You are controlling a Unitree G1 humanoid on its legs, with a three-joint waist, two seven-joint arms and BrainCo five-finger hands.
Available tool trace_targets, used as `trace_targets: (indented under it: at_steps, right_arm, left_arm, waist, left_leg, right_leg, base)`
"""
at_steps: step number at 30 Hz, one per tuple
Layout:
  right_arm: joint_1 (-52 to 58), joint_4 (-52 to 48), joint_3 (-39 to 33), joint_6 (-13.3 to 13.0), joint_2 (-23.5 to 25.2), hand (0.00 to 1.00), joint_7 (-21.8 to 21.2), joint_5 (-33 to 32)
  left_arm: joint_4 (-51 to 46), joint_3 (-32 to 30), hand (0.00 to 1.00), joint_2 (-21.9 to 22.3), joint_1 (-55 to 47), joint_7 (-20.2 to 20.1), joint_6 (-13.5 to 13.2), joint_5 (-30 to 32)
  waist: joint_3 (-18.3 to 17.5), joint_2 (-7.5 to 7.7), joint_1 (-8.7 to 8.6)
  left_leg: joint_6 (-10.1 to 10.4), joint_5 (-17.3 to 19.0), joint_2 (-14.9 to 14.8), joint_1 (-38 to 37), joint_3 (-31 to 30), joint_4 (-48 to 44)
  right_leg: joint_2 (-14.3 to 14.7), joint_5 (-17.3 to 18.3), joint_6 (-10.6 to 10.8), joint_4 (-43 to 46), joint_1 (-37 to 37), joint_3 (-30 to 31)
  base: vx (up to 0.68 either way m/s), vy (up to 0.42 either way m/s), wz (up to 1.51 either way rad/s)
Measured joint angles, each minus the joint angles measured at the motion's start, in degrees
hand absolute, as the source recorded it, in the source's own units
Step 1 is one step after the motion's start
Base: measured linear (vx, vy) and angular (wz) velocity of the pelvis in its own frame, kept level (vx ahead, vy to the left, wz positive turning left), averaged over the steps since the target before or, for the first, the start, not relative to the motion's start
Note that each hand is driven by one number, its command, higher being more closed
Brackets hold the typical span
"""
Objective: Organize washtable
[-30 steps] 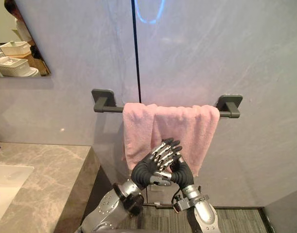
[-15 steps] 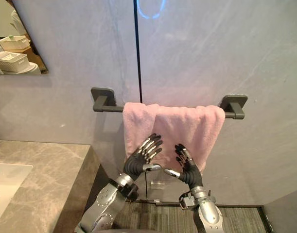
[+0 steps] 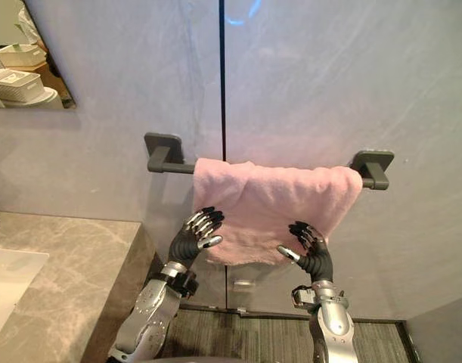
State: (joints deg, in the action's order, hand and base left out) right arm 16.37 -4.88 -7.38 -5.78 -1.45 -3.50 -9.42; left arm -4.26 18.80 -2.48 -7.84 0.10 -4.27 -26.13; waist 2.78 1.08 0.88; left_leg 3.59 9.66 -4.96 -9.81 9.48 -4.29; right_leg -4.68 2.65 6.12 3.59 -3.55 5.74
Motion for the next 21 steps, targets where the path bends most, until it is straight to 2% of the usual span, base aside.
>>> trace_targets:
  at_steps: [21]
  right_arm:
    - [-1.2, 1.2, -8.1, 0.0, 3.7, 0.00, 4.6, -4.7]
  left_arm:
    - [1.6, -10.5, 0.00, 2.5, -0.7, 2.3, 0.1, 0.0]
  waist:
    - [-1.0, -0.61, -0.05]
  left_leg:
    - [0.0, -0.7, -0.1, 0.8, -0.2, 0.3]
  right_leg:
    - [-0.1, -0.5, -0.3, -0.9, 0.0, -0.9]
  base:
    - [-0.01, -0.005, 0.01]
